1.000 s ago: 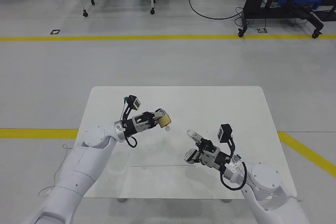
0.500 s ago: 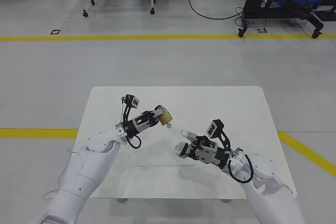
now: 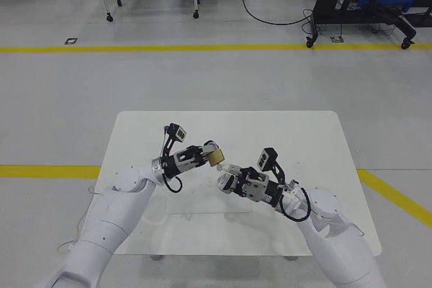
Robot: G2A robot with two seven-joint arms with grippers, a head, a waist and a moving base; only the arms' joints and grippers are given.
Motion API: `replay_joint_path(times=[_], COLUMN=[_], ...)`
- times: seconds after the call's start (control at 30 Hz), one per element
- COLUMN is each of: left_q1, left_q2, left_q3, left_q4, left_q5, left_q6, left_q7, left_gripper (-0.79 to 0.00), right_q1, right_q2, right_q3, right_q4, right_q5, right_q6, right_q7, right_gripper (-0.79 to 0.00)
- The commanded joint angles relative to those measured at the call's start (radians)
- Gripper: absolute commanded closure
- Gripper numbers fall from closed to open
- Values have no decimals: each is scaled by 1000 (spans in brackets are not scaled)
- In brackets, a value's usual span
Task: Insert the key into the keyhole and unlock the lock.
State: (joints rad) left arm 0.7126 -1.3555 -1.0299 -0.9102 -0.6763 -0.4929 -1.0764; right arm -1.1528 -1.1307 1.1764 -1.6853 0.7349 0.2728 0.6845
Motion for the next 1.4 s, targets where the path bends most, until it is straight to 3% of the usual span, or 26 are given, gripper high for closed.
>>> replay_joint_path(times=[0.0, 0.2, 0.27, 0.53, 0.63, 0.97, 1.2, 1.37], left_q1=[-2, -5, -5, -8, -7, -6, 17, 48], left_q2=[-1, -4, -5, -7, -8, -8, -1, 9], left_q3=[0, 2, 1, 0, -1, -13, -32, -43], left_q4=[4, 10, 12, 14, 14, 8, -42, -106], left_q5=[0, 9, 11, 18, 19, 19, 86, 150], left_q6=[3, 5, 7, 17, 17, -17, -186, -239], left_q7=[-6, -15, -15, -33, -34, -63, -64, -11], left_gripper=[0, 0, 0, 0, 0, 0, 0, 0], right_q1=[1, 8, 10, 22, 22, 25, 63, 76], right_q2=[-1, -5, -6, -12, -13, -18, -26, -26], right_q3=[-1, -11, -14, -22, -20, -15, -8, 0], right_q4=[2, 5, 6, 27, 30, 59, 165, 206], right_q5=[6, 8, 7, 19, 23, 99, 295, 336], right_q6=[-6, -7, -7, -1, -5, -2, 90, 125], right_q7=[3, 1, 2, -9, -9, 47, 203, 242], right_gripper=[-339, -299, -237, -212, -6, 0, 0, 0])
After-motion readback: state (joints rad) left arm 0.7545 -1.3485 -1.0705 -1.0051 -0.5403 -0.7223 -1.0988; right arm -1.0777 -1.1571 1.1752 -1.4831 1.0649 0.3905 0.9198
